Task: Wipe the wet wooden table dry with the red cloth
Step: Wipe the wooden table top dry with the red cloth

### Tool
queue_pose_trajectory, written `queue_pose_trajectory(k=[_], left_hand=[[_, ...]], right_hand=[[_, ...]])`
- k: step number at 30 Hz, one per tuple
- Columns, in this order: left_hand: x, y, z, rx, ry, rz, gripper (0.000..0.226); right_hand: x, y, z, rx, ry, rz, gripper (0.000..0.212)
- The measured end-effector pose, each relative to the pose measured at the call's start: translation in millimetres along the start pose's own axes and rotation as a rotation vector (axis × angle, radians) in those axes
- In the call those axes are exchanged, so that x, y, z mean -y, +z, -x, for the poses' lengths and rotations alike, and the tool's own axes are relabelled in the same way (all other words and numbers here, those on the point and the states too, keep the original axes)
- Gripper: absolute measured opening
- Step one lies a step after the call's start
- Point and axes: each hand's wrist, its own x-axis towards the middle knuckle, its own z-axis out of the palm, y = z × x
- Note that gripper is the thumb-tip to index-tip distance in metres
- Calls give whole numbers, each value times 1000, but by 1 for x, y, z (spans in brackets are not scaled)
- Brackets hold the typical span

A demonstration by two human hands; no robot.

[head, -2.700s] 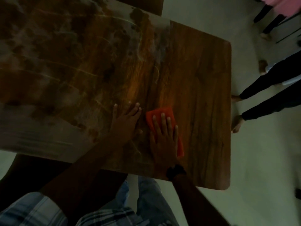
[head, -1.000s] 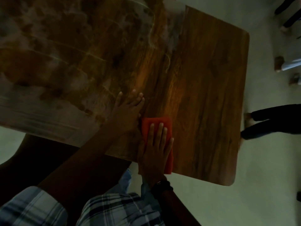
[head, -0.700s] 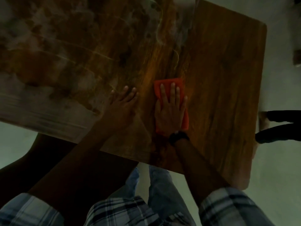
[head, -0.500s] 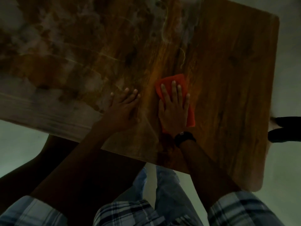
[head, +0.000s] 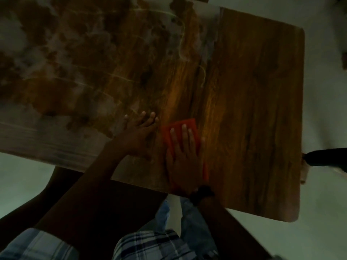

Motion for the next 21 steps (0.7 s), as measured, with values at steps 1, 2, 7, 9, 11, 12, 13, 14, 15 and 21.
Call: queue_pose_trajectory(k=[1, 2, 7, 9, 11, 12, 13, 14, 15, 21], left_hand=[[0, 0, 2, -1, 2, 7, 131], [-1, -1, 4, 0, 4, 13, 129], [-5, -12, 4, 17, -18, 42, 88], [-5, -19, 1, -42, -23, 93, 64], [-7, -27, -1, -146, -10, 167, 52], [-9, -32, -3, -189, -9, 196, 49], [-11, -36, -5, -219, -16, 220, 48], [-13, -39, -8, -238, -23, 238, 48], [-14, -42, -12, -254, -25, 248, 47], [-14, -57, -49, -343, -50, 191, 53]], right_hand=[[-3, 2, -24, -19, 50, -6, 61], [-7, 3, -48, -36, 106, -17, 61], [-7, 7, -87, -44, 213, -28, 63], [3, 5, -66, -36, 240, -34, 65], [21, 4, -32, -4, 288, -37, 71], [30, 3, -12, 21, 293, -32, 73], [37, 3, 7, 48, 280, -24, 75], [42, 2, 22, 70, 257, -24, 74], [43, 1, 31, 86, 238, -36, 73], [11, -2, -20, 8, 222, -19, 64]])
